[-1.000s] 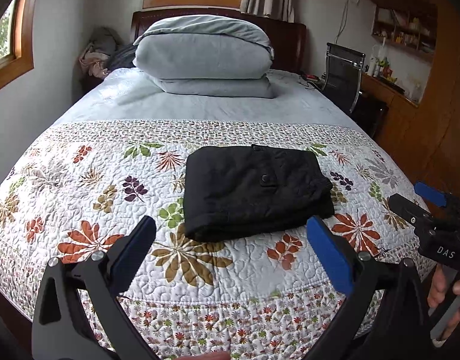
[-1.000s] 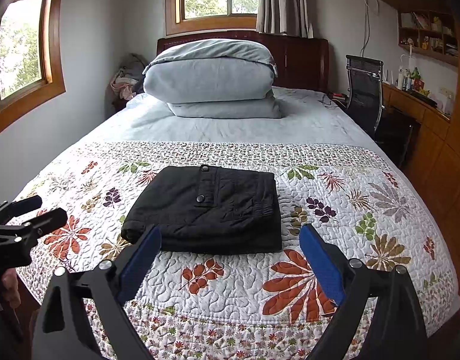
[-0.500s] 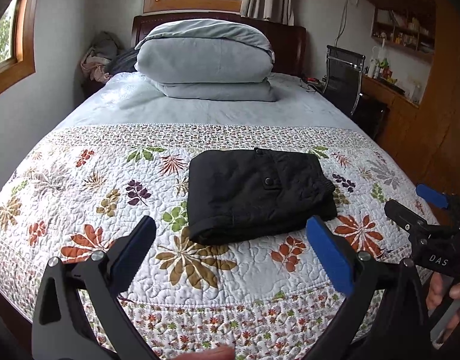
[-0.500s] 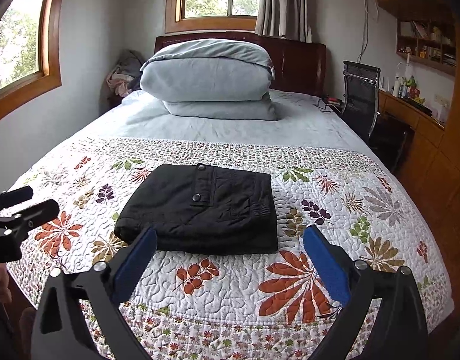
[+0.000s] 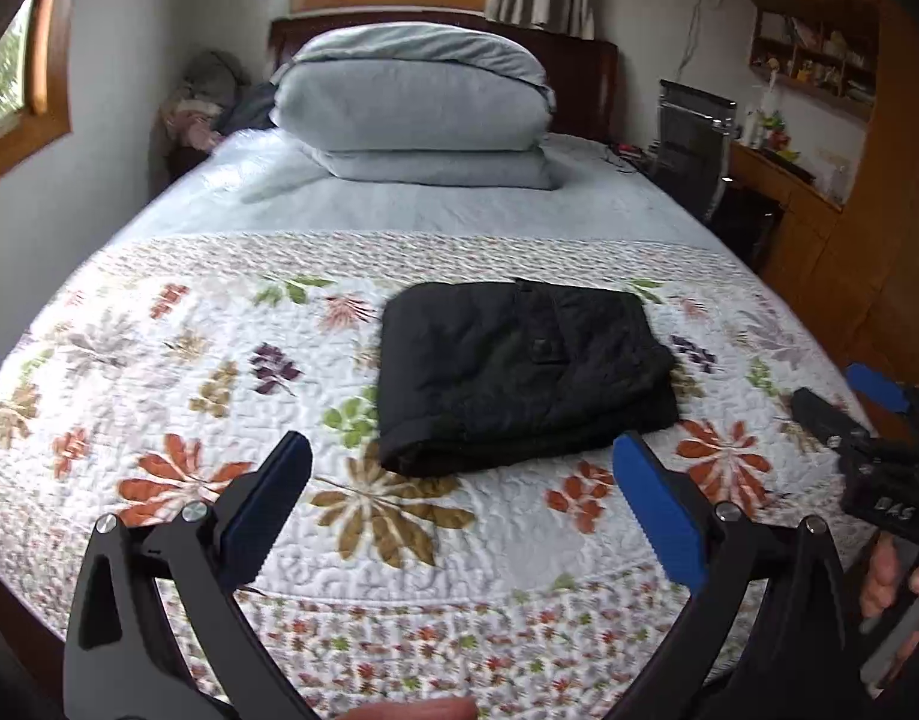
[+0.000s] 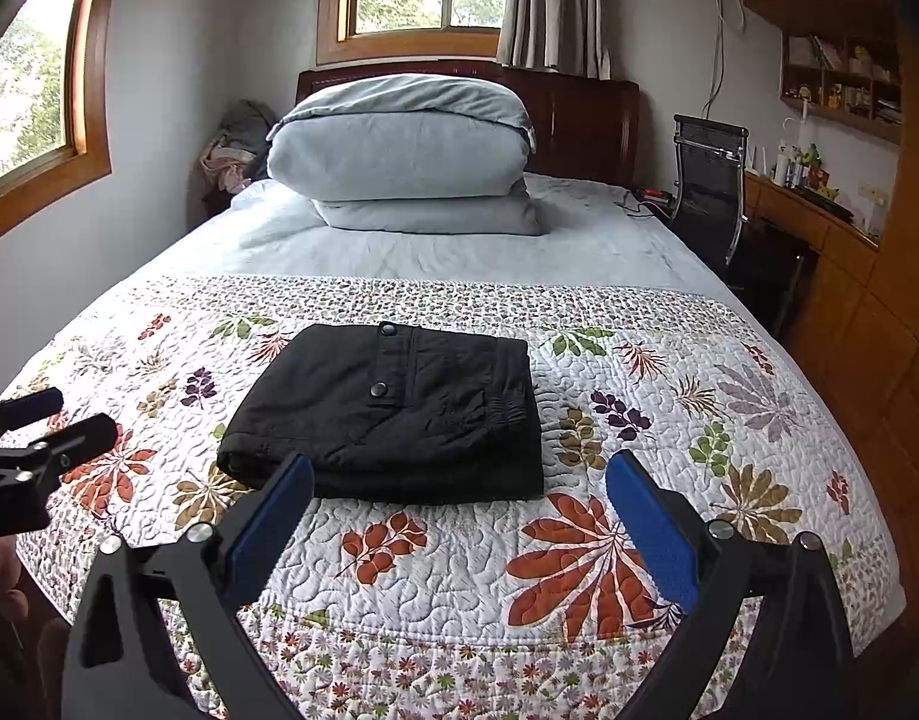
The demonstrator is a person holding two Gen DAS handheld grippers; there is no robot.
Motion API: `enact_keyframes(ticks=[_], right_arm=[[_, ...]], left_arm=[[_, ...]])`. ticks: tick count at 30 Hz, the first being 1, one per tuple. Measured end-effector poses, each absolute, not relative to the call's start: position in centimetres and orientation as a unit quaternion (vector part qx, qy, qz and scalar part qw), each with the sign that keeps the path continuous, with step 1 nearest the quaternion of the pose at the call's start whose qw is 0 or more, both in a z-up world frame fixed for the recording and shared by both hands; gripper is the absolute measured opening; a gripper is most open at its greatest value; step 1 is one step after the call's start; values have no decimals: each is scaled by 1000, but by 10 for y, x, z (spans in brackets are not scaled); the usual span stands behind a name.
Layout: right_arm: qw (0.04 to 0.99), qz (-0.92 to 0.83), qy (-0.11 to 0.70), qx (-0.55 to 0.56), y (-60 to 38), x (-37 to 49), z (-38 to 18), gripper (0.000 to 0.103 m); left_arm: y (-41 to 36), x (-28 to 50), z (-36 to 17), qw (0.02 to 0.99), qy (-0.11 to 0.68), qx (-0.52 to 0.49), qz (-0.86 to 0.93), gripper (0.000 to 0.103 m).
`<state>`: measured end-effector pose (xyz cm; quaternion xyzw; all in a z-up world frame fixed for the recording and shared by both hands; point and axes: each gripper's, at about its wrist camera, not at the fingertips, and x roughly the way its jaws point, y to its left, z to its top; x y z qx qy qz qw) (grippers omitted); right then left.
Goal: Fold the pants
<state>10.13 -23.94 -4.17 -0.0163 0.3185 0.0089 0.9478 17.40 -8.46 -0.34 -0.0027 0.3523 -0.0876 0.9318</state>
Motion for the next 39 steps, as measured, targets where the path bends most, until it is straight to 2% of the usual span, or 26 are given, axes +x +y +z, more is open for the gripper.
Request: enact_keyframes(ticks=[7, 39], right_arm=[[947, 10, 319, -21, -239, 101, -42, 99], [947, 9, 319, -30, -237, 100, -43, 99]], left_arm=[[-80, 173, -4, 928, 352, -33, -118, 100], [-89, 171, 0, 933, 338, -8, -125, 100]])
